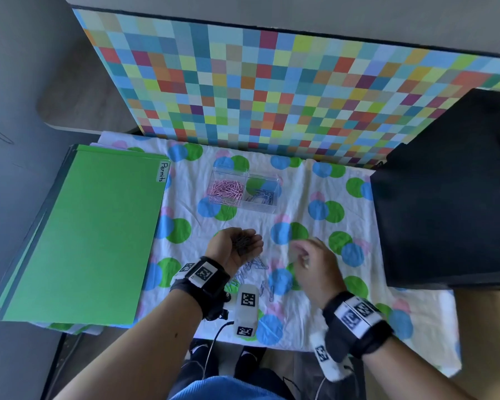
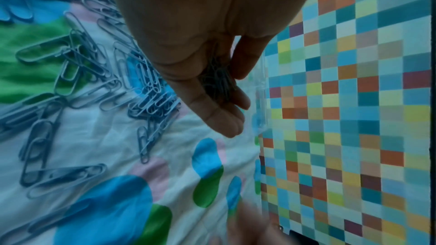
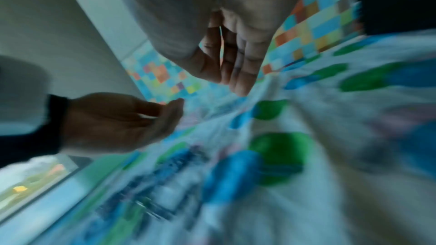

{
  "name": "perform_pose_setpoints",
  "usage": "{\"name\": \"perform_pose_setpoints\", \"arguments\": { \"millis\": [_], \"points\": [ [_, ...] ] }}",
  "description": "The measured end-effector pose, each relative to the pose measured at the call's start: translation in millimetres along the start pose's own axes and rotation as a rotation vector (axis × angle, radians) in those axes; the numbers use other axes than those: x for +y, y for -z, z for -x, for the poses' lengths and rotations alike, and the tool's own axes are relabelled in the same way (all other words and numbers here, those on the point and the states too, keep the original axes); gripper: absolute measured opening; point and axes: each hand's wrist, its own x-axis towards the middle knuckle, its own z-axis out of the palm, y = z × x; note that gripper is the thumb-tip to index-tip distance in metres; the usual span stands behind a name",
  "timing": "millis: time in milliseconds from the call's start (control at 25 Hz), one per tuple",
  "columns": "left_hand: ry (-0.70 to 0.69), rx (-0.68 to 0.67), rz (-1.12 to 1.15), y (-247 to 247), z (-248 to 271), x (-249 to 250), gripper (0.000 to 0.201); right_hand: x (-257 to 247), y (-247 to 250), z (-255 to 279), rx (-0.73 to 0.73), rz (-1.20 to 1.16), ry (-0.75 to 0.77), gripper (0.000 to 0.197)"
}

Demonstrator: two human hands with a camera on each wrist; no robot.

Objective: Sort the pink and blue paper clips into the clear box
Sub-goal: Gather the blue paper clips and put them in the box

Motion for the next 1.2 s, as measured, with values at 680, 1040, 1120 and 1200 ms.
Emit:
{"name": "perform_pose_setpoints", "arguments": {
  "millis": [680,1040,1120,1200],
  "points": [
    [-0.053,0.051,-0.022,35.2,4.5,15.3,0.031,53.9,3.2,34.4,-0.247,0.343,-0.085,0.019],
    [-0.082,0.065,0.003,48.9,11.3,20.4,0.032,24.9,-13.1,25.8,-0.461,0.534,-0.056,0.016],
    [-0.083,0.061,0.002,48.3,11.2,19.1,0.032,21.3,-13.9,24.2,-0.505,0.55,-0.019,0.018],
    [-0.084,0.054,-0.003,47.1,11.8,17.2,0.033,14.3,-17.5,22.8,-0.555,0.508,0.066,0.017]
  ]
}}
